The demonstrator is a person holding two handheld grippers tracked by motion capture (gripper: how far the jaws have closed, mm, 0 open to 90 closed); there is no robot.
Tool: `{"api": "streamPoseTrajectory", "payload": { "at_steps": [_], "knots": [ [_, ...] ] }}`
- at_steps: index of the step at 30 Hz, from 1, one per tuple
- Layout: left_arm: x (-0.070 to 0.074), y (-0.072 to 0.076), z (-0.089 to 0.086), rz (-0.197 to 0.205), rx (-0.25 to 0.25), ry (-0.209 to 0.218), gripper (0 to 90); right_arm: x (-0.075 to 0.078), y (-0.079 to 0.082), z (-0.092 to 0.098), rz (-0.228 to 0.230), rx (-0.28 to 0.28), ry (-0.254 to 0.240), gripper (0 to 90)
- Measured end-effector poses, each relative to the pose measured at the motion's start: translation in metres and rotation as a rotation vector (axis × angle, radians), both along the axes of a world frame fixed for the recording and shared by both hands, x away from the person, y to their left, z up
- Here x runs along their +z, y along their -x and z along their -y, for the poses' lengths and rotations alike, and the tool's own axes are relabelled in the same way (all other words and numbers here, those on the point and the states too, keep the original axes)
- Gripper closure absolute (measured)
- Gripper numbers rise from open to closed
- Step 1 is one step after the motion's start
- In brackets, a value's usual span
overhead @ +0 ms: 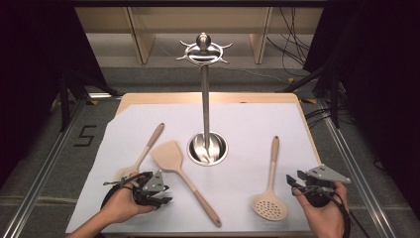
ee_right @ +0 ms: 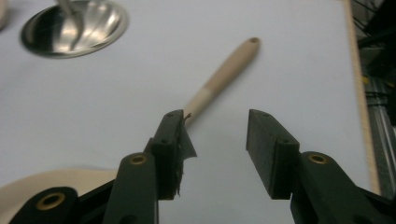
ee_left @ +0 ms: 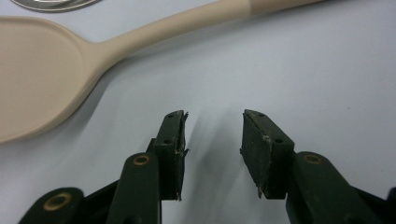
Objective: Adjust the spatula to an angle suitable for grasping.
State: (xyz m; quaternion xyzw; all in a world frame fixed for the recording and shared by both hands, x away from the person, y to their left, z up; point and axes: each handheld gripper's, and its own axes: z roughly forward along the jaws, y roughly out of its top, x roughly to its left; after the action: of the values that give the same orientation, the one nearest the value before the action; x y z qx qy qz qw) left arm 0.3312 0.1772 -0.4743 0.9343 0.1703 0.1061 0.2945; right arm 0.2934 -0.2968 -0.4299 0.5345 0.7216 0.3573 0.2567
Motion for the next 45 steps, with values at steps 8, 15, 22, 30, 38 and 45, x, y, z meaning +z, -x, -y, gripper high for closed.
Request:
{"api": "streamPoseTrajectory", "payload": {
  "at_steps": [8, 15, 22, 30, 38, 45],
  "knots": [
    [0.000, 0.002, 0.004, -0.018, -0.021, -0.015, 64.7, -0.006, -0.005, 0.001, -0.029, -0.018, -0.018, 57.6],
    [0.009, 0.015, 0.022, -0.119, -0.124, -0.028, 89.3, -0.001, -0.005, -0.004, -0.003, -0.011, -0.002, 59.3],
    [0.005, 0.020, 0.060, -0.169, -0.211, -0.073, 89.5, 0.002, -0.006, -0.008, 0.006, -0.004, 0.002, 60.2],
    [0.004, 0.013, 0.095, -0.165, -0.259, -0.096, 89.6, 0.001, -0.006, -0.006, 0.007, 0.007, 0.007, 60.8],
    [0.004, 0.003, 0.119, -0.168, -0.257, -0.084, 89.6, 0.002, -0.008, -0.002, 0.026, 0.022, 0.033, 61.0],
    [0.004, -0.005, 0.134, -0.132, -0.230, -0.077, 89.7, 0.003, -0.007, -0.006, -0.001, 0.013, 0.011, 61.4]
  ]
}}
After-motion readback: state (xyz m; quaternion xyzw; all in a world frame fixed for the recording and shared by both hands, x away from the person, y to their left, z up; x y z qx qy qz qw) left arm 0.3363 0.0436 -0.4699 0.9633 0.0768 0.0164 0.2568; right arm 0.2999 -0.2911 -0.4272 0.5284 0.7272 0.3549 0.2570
